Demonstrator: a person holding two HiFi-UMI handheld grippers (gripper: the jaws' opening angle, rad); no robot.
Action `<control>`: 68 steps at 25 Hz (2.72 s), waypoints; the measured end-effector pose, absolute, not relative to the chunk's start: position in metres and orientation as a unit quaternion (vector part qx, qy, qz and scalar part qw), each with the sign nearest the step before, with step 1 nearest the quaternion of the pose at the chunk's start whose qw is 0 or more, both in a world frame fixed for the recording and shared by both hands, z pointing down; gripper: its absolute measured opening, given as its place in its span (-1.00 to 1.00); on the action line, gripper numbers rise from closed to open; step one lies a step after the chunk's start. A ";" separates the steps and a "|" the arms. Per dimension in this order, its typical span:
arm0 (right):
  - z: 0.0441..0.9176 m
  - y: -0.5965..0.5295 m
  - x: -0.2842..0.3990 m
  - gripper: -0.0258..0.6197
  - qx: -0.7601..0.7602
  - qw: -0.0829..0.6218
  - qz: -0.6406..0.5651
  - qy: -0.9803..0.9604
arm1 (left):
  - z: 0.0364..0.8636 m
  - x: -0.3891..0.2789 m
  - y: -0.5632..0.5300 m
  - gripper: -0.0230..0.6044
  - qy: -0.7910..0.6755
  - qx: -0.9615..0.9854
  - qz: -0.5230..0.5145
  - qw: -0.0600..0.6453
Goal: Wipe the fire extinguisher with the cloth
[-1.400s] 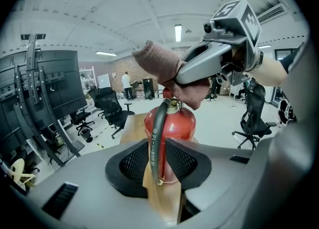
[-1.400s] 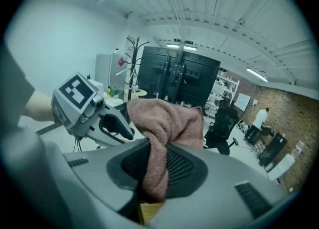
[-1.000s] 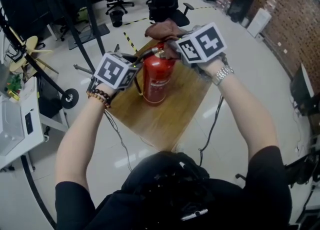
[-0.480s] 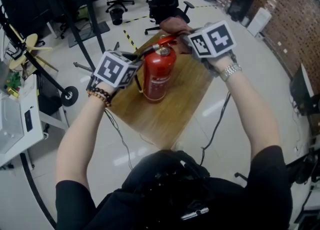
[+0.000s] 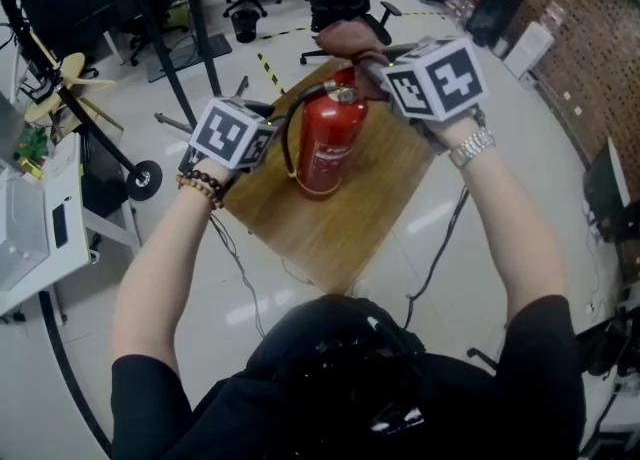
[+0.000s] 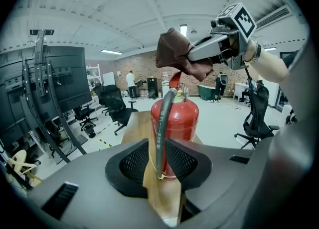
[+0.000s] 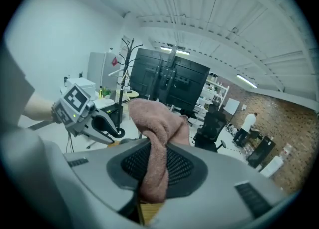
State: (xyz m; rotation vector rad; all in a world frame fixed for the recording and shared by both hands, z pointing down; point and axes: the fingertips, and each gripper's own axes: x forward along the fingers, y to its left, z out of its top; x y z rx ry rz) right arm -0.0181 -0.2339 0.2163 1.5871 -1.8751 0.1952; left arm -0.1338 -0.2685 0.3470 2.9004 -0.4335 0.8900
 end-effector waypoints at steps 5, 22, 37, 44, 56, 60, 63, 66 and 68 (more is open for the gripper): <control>0.237 -0.245 -0.063 -0.65 0.577 0.347 0.080 -0.735 | 0.346 -0.145 -0.265 -0.63 -0.147 0.946 0.286 0.043; 0.333 -0.268 -0.140 -0.65 0.518 0.412 0.119 -0.740 | 0.366 -0.208 -0.291 -0.63 -0.206 0.930 0.298 0.063; 0.411 -0.273 -0.161 -0.65 0.537 0.365 0.175 -0.740 | 0.385 -0.226 -0.297 -0.63 -0.208 0.929 0.294 0.087; 0.451 -0.276 -0.155 -0.65 0.566 0.315 0.221 -0.729 | 0.404 -0.225 -0.296 -0.63 -0.200 0.924 0.312 0.095; 0.517 -0.282 -0.148 -0.65 0.596 0.279 0.252 -0.710 | 0.428 -0.224 -0.296 -0.63 -0.191 0.914 0.343 0.103; 0.530 -0.287 -0.155 -0.65 0.597 0.258 0.266 -0.711 | 0.441 -0.232 -0.299 -0.63 -0.195 0.904 0.365 0.110; 0.541 -0.290 -0.155 -0.65 0.603 0.244 0.273 -0.709 | 0.443 -0.228 -0.300 -0.63 -0.192 0.904 0.366 0.112; 0.556 -0.290 -0.153 -0.65 0.612 0.235 0.281 -0.701 | 0.449 -0.224 -0.298 -0.63 -0.186 0.901 0.375 0.112; 0.565 -0.289 -0.152 -0.65 0.617 0.232 0.286 -0.696 | 0.451 -0.221 -0.296 -0.63 -0.179 0.901 0.379 0.109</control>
